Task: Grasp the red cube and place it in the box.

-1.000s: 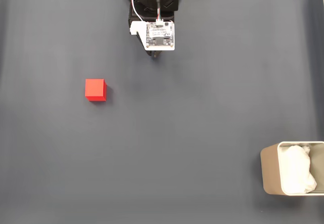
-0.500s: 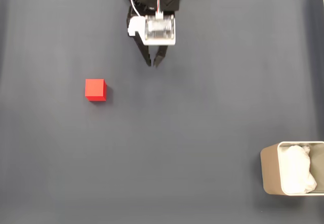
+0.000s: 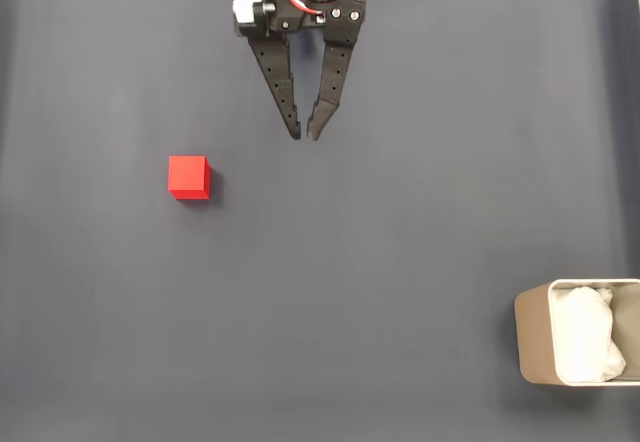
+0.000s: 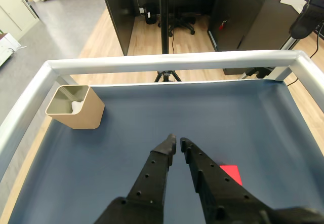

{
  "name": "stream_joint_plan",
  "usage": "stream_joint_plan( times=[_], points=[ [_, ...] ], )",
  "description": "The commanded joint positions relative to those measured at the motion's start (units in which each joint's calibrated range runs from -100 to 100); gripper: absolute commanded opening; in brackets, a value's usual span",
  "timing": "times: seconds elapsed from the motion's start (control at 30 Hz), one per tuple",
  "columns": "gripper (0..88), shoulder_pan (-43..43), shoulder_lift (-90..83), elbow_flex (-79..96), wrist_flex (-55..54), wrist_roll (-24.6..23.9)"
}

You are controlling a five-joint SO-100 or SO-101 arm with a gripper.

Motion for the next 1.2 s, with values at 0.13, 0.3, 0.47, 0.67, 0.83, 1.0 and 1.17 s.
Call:
stream_joint_plan(
  times=[0.13,0.3,0.47,0.67,0.83,1.0,1.17],
  points=[
    [0.0,3.83,6.66,-12.54,10.08,0.59],
    [0.0,9.37,9.00,-13.81,12.71,0.34],
    [0.0,15.54,10.56,-13.17,13.44,0.83],
    [0.0,20.66,12.21,-12.63,13.53,1.22],
    [0.4,23.57,13.68,-12.54,13.53,1.42],
    [0.4,25.77,14.72,-10.53,13.03,2.20],
    [0.5,27.12,14.29,-4.42,8.03,2.78]
  ],
)
